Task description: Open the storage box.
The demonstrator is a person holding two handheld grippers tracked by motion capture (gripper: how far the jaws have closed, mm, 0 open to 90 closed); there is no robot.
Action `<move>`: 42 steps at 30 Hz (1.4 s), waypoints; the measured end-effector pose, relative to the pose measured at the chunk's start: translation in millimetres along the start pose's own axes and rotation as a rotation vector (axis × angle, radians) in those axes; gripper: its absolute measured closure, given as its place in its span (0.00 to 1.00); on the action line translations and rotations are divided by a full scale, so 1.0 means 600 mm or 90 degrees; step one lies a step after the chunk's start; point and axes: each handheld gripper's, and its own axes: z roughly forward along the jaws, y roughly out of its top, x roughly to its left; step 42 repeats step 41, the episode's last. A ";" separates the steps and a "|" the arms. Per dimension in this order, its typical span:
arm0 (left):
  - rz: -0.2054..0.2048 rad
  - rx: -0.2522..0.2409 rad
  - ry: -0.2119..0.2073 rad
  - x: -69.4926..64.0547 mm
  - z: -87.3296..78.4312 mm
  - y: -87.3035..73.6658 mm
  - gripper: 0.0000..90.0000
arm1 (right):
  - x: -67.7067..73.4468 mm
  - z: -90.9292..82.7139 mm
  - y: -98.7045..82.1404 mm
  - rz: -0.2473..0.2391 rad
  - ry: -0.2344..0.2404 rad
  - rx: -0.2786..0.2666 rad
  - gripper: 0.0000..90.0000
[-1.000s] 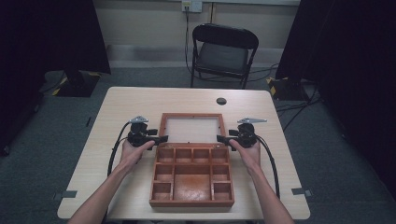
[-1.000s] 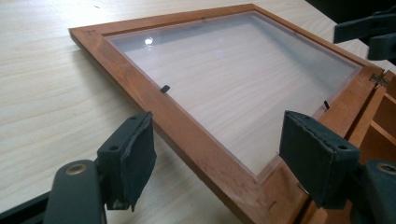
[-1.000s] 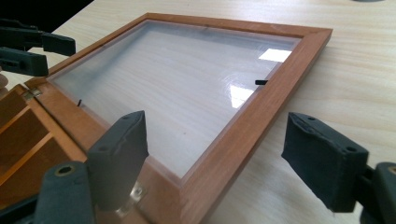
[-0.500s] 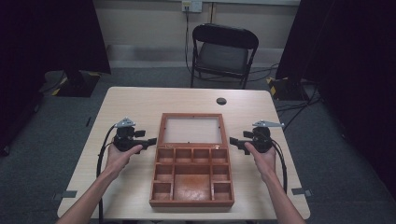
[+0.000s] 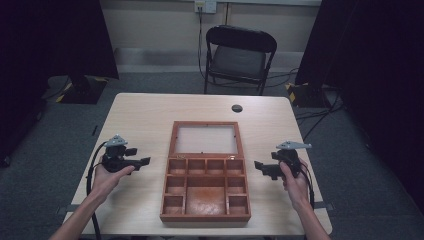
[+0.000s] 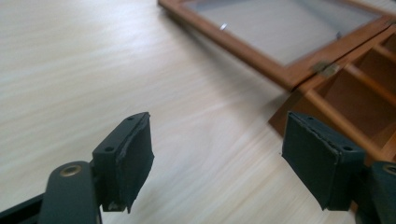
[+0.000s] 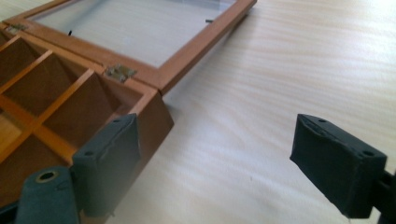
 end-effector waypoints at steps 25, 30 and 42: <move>0.039 0.041 0.128 0.009 -0.009 -0.092 0.15 | -0.043 -0.015 -0.114 0.036 -0.150 0.059 0.16; 0.015 0.048 0.144 0.011 0.001 -0.087 0.04 | -0.033 -0.005 -0.124 0.025 -0.176 0.030 0.08; 0.006 0.056 0.164 0.006 0.012 -0.079 0.00 | -0.033 -0.004 -0.124 0.025 -0.177 0.031 0.07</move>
